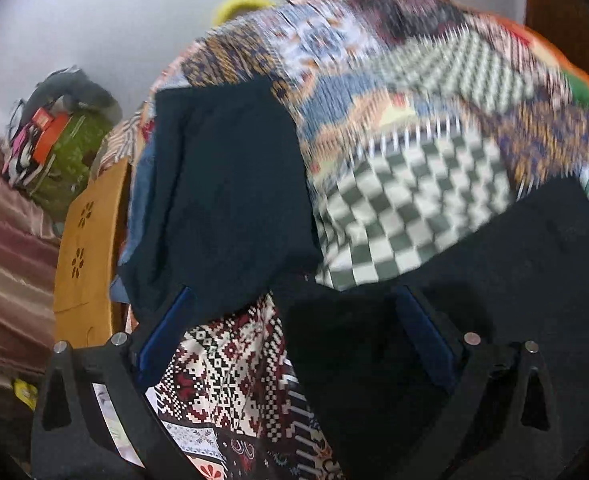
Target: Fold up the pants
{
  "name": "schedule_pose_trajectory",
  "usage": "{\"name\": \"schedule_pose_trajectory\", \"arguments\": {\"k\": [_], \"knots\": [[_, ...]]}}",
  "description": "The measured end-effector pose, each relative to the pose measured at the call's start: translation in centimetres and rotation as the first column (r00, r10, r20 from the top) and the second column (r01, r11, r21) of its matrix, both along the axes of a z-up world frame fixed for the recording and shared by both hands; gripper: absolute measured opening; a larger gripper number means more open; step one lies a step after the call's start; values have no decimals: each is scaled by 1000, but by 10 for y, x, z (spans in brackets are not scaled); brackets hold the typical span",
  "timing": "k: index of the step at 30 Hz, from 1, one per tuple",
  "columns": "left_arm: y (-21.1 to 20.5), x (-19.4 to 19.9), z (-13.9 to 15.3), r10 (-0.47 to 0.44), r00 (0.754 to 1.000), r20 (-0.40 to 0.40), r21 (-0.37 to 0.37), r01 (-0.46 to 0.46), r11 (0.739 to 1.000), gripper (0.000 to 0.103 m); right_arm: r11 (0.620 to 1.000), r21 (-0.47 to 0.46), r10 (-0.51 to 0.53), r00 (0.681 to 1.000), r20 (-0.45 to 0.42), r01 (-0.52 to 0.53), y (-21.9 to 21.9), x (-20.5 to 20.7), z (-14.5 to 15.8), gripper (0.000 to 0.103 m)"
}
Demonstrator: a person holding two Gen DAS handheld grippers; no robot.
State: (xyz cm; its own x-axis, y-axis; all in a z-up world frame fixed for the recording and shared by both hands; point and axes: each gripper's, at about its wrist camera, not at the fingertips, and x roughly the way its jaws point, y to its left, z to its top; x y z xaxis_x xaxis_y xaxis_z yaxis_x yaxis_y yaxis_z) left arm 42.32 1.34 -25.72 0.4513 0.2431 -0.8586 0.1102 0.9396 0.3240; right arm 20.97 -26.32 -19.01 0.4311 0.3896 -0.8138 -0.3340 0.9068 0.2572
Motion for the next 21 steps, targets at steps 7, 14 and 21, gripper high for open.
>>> {"name": "schedule_pose_trajectory", "arguments": {"k": [7, 14, 21], "knots": [[11, -38, -7, -39, 999, 14, 13, 39, 999, 102, 1000, -23, -18, 999, 31, 19, -6, -2, 9, 75], [31, -99, 9, -14, 1000, -2, -78, 14, 997, 102, 999, -22, -37, 997, 70, 39, -16, -7, 22, 75], [34, -156, 26, 6, 1000, 15, -218, -3, 976, 102, 999, -9, -49, 992, 115, 51, -19, -11, 37, 75]]}}
